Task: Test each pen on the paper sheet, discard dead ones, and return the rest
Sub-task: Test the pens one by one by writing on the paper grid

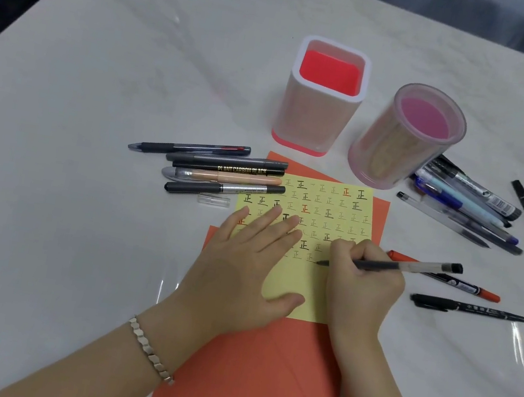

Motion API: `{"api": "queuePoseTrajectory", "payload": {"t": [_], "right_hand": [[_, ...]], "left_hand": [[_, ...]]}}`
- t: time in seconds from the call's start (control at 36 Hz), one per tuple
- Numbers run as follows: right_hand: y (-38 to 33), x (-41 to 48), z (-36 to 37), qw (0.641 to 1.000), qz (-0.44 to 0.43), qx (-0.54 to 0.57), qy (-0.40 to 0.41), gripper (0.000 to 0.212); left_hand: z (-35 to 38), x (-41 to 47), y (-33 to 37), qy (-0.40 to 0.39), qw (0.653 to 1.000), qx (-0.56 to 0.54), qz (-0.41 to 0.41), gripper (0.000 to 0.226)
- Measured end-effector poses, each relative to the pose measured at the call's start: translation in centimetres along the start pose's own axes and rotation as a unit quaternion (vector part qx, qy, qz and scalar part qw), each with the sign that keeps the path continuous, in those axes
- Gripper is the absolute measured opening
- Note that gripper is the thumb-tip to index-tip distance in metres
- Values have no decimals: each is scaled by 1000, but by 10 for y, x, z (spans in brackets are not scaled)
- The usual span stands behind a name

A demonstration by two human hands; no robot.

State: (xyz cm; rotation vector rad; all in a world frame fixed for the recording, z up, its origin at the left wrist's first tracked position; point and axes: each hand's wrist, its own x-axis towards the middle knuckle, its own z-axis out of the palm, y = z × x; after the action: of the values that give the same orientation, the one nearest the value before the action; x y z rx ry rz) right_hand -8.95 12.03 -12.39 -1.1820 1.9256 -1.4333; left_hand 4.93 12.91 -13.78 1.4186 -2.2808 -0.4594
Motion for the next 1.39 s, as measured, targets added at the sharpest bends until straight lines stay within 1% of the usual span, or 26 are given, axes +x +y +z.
{"api": "queuePoseTrajectory", "payload": {"t": [0.19,0.28,0.36,0.42,0.5,0.56,0.61,0.69,0.78,0.86,0.92,0.97,1.0,1.03,1.06,1.11,1.17,1.19,1.28,1.39], "right_hand": [[-2,2,-5,997,39,69,4,32],[-3,4,-9,997,36,72,-8,42],[-5,5,-16,997,34,71,-19,42],[-8,5,-21,997,32,69,-30,39],[-10,3,-28,996,33,67,-45,35],[-10,3,-32,996,36,62,-50,33],[-8,3,-35,996,43,63,-54,30],[-7,2,-40,995,45,54,-68,29],[-9,0,-44,994,43,52,-84,29],[-14,-3,-48,992,31,59,-104,29],[-21,-5,-51,987,37,85,-129,26],[-28,-7,-54,977,49,132,-157,22],[-32,-9,-55,972,55,156,-168,23],[-36,-10,-56,967,60,172,-176,29],[-39,-11,-58,964,64,183,-183,39],[-46,-12,-61,959,76,197,-189,56],[-51,-12,-65,957,77,199,-195,66],[-53,-12,-66,958,72,195,-198,68],[-57,-13,-71,958,64,191,-202,60],[-61,-13,-75,959,51,187,-207,64]], "left_hand": [[1,-1,-1,-11,1000,7,6,72],[-2,-1,-1,-8,1000,-16,9,61],[-9,-2,-4,37,999,-27,15,42],[-14,-3,-10,87,996,16,17,33],[-25,-4,-23,147,987,62,-20,31],[-35,-4,-31,166,982,82,-37,31],[-43,-4,-39,151,982,106,-36,33],[-47,-5,-50,110,983,144,-23,28],[-47,-5,-54,105,984,141,-24,30],[-46,-4,-49,104,987,114,-41,35],[-47,-3,-40,99,989,90,-63,36],[-49,-1,-26,94,991,32,-90,30],[-52,0,-18,87,990,-19,-108,22],[-55,0,-8,76,986,-79,-125,15],[-58,0,1,67,978,-137,-140,12],[-63,-1,16,51,958,-232,-160,17],[-66,-1,28,42,943,-291,-154,19],[-67,-1,32,39,940,-305,-146,20],[-70,-1,41,32,941,-314,-122,19],[-73,-1,48,35,945,-309,-107,19]]}}
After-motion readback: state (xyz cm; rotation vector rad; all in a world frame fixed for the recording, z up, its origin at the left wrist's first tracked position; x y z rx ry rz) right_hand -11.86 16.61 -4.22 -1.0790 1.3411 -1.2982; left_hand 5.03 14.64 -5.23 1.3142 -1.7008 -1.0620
